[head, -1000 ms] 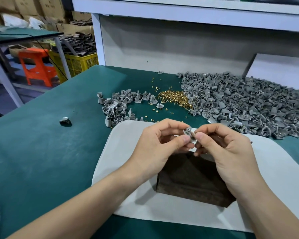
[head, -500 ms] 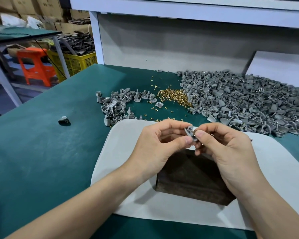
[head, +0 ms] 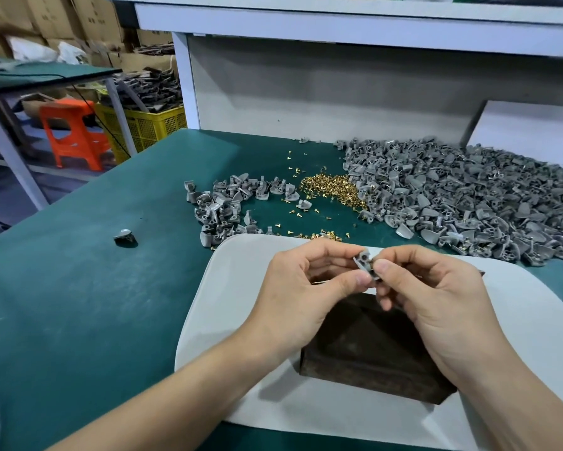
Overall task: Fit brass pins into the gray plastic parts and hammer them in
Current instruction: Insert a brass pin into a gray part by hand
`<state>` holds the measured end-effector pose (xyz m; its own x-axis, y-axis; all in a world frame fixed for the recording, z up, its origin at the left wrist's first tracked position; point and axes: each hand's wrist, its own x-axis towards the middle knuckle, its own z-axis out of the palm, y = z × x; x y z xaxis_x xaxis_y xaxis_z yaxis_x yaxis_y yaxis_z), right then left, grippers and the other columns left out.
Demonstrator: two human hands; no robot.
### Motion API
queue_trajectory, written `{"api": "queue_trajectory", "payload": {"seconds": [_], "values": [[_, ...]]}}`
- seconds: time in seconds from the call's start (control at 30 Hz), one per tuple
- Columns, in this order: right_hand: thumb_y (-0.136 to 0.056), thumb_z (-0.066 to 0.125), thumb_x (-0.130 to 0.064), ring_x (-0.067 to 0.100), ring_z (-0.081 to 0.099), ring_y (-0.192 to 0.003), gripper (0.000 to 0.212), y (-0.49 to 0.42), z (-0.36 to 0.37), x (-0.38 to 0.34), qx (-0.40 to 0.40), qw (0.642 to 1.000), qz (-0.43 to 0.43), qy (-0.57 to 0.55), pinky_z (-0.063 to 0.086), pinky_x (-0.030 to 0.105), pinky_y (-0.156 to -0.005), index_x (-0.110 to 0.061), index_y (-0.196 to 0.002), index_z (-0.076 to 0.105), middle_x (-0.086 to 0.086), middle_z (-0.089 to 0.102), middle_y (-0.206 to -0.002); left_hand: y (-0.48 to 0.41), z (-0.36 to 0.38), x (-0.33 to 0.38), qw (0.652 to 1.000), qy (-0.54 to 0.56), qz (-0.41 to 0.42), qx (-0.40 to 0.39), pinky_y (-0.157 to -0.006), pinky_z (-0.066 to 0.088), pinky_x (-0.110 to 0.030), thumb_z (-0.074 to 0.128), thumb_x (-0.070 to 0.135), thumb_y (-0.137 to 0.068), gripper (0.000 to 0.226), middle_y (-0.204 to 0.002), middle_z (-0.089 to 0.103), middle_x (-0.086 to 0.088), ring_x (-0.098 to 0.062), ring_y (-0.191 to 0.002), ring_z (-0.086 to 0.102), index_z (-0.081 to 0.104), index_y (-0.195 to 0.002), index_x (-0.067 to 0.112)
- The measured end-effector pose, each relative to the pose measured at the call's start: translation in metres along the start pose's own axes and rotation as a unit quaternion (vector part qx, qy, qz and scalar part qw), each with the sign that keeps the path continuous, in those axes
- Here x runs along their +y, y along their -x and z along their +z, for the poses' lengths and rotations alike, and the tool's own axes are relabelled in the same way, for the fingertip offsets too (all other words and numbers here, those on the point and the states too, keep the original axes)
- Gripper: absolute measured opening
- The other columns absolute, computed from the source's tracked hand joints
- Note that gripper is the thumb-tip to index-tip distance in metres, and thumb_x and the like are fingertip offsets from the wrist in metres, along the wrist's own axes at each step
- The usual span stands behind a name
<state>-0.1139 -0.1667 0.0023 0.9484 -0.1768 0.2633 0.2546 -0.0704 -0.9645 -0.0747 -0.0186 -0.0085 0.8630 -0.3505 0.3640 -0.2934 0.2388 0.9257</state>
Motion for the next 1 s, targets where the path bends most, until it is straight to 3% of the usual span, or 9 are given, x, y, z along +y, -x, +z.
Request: {"api": "queue_trajectory", "payload": {"seconds": [0.1, 0.23, 0.43, 0.53, 0.63, 0.77, 1.0], "values": [[-0.078, 0.068, -0.012, 0.017, 0.051, -0.048, 0.004, -0.001, -0.001, -0.001, -0.011, 1.0, -0.004, 0.02, 0.045, 0.019, -0.051, -0.012, -0.074, 0.069, 0.006, 0.059, -0.055, -0.001, -0.001, 0.001, 1.0, -0.006, -0.001, -0.001, -0.072, 0.053, -0.016, 0.073, -0.005, -0.074, 0.029, -0.076, 0.073, 0.007, -0.006, -0.075, 0.069, 0.07, -0.087, 0.02], [-0.081, 0.066, -0.004, 0.014, 0.052, -0.046, 0.01, -0.001, -0.004, -0.004, -0.02, 0.999, -0.001, 0.024, 0.045, 0.017, -0.048, -0.008, -0.072, 0.067, 0.005, 0.059, -0.054, -0.001, -0.002, 0.001, 1.0, 0.006, -0.013, -0.008, -0.076, 0.057, -0.024, 0.071, -0.008, -0.075, 0.031, -0.077, 0.073, 0.004, -0.011, -0.078, 0.07, 0.071, -0.087, 0.02], [-0.081, 0.066, -0.004, 0.014, 0.054, -0.047, 0.012, -0.002, -0.008, -0.003, -0.05, 0.997, 0.006, 0.058, 0.047, 0.017, -0.051, -0.012, -0.072, 0.069, 0.007, 0.061, -0.056, 0.0, 0.0, -0.003, 0.999, 0.031, -0.038, -0.017, -0.073, 0.057, -0.024, 0.068, -0.013, -0.075, 0.027, -0.074, 0.072, 0.001, -0.013, -0.073, 0.07, 0.07, -0.086, 0.011], [-0.077, 0.068, -0.012, 0.014, 0.055, -0.048, 0.003, -0.002, -0.007, -0.004, -0.046, 0.998, 0.01, 0.041, 0.047, 0.017, -0.051, -0.012, -0.074, 0.07, 0.007, 0.061, -0.057, -0.001, 0.001, -0.003, 0.999, 0.029, -0.035, -0.012, -0.073, 0.057, -0.023, 0.067, -0.012, -0.076, 0.028, -0.074, 0.072, 0.003, -0.012, -0.075, 0.069, 0.07, -0.087, 0.014], [-0.069, 0.068, -0.025, 0.017, 0.055, -0.052, 0.017, -0.003, -0.007, -0.003, -0.038, 0.999, 0.03, -0.02, 0.049, 0.021, -0.053, -0.009, -0.075, 0.071, 0.009, 0.061, -0.062, -0.002, 0.001, 0.0, 0.999, 0.027, -0.021, -0.018, -0.073, 0.056, -0.021, 0.066, -0.01, -0.079, 0.031, -0.078, 0.073, 0.005, -0.01, -0.079, 0.069, 0.07, -0.09, 0.018], [-0.075, 0.057, -0.013, 0.017, 0.054, -0.055, 0.017, -0.004, -0.007, -0.006, -0.044, 0.989, 0.061, -0.124, 0.047, 0.024, -0.048, -0.003, -0.07, 0.071, 0.01, 0.059, -0.064, -0.001, 0.0, 0.001, 0.999, 0.024, -0.013, -0.026, -0.074, 0.055, -0.021, 0.067, -0.007, -0.079, 0.032, -0.081, 0.073, 0.006, -0.008, -0.081, 0.069, 0.07, -0.09, 0.022], [-0.07, 0.062, -0.015, 0.02, 0.057, -0.055, 0.017, -0.004, -0.014, -0.011, -0.069, 0.994, 0.054, -0.062, 0.05, 0.025, -0.05, -0.003, -0.073, 0.072, 0.013, 0.061, -0.064, 0.0, 0.001, -0.002, 0.998, 0.047, -0.014, -0.03, -0.079, 0.057, -0.03, 0.068, -0.004, -0.08, 0.029, -0.084, 0.072, -0.002, -0.021, -0.084, 0.07, 0.072, -0.091, 0.022]]}}
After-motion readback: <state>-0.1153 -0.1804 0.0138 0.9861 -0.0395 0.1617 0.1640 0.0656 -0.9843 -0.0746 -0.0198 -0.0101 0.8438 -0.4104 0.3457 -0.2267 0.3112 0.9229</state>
